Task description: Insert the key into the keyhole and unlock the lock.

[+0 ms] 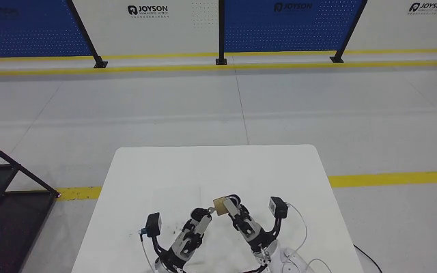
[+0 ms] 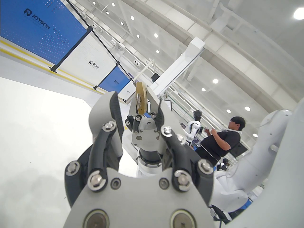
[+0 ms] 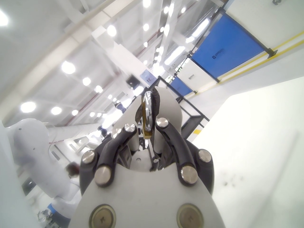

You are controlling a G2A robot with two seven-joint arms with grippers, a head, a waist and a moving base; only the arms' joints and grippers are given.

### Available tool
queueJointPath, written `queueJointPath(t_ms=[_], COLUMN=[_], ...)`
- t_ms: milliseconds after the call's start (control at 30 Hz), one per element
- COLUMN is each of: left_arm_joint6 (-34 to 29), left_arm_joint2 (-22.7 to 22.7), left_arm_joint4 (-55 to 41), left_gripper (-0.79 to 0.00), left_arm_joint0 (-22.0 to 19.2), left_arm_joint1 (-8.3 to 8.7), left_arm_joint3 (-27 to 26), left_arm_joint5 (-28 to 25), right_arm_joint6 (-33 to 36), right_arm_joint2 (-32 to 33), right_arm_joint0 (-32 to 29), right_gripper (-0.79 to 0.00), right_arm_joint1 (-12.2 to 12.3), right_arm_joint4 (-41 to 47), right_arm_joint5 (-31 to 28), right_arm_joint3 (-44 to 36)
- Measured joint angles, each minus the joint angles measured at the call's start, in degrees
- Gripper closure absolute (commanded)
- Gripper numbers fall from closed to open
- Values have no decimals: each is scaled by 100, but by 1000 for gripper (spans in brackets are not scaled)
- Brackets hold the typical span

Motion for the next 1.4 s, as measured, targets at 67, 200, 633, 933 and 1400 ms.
queueJointPath(t_ms=[67, 200, 633, 933, 1400], left_arm_joint6=[-20, -41, -86, 125, 1476], left_arm_joint2=[7, 18, 49, 22, 45], left_arm_joint4=[-3, -18, 21, 286, 2078], left_gripper=[-166, -163, 0, 0, 0], left_arm_joint0=[-6, -16, -35, -62, -62], left_arm_joint1=[-1, -3, -8, -19, -70], left_arm_joint3=[-6, -17, -10, 4, 112], left_arm_joint5=[20, 58, 158, 256, 890], right_arm_joint6=[35, 105, 209, 282, 567], right_arm_joint2=[-3, -1, 23, 43, 88], right_arm_joint0=[-4, -21, -60, -95, -159], right_gripper=[0, 0, 0, 0, 0], right_arm_joint1=[2, 8, 24, 40, 77], right_arm_joint4=[-11, -33, -75, -97, 88], right_arm_joint5=[12, 6, 49, 58, 293], right_arm_joint3=[-4, -12, -42, -78, -202])
